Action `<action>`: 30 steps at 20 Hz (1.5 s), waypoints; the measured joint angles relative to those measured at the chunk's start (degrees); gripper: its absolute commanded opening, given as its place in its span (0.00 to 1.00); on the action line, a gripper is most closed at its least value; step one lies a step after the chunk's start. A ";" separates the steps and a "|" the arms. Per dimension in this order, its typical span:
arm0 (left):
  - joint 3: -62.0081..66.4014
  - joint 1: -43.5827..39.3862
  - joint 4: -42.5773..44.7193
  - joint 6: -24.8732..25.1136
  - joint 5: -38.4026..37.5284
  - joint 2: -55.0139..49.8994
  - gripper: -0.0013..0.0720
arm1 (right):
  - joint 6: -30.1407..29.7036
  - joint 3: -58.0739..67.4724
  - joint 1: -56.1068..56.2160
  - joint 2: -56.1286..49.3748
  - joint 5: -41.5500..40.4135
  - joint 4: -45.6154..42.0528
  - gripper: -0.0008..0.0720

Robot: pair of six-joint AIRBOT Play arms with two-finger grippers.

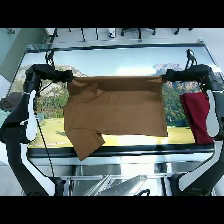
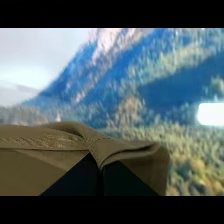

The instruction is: Fold the shirts.

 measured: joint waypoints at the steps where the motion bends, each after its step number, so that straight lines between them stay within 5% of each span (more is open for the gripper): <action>1: -0.66 -0.04 1.16 -0.20 1.27 0.31 0.04 | 1.66 -0.46 0.59 -0.04 -0.72 -2.95 0.04; 9: -3.02 -1.31 11.80 -5.07 6.54 0.94 0.04 | 15.63 -2.82 7.19 -0.85 -2.23 -25.00 0.04; 21: -0.94 -4.76 22.27 -7.72 10.93 -1.46 0.04 | 20.48 -2.95 9.27 -1.66 -2.99 -29.31 0.05; 22: -0.31 -5.20 22.49 -7.72 11.10 -1.46 0.15 | 20.61 -2.95 9.31 -1.66 -2.99 -29.24 0.09; 23: 0.20 -5.55 22.64 -7.69 11.37 -1.49 0.58 | 20.65 -2.95 9.38 -1.64 -3.04 -29.03 0.34; 24: 0.72 -5.84 22.93 -7.72 12.04 -1.49 0.80 | 20.65 -2.89 9.40 -1.53 -3.34 -29.11 0.63; 25: 1.40 -6.10 23.12 -7.78 13.16 -1.49 0.80 | 20.65 -2.60 9.38 -1.20 -4.07 -29.27 0.71; 30: 5.42 -5.44 22.69 -9.25 25.07 0.37 0.79 | 20.31 1.05 7.61 4.52 -12.76 -29.42 0.70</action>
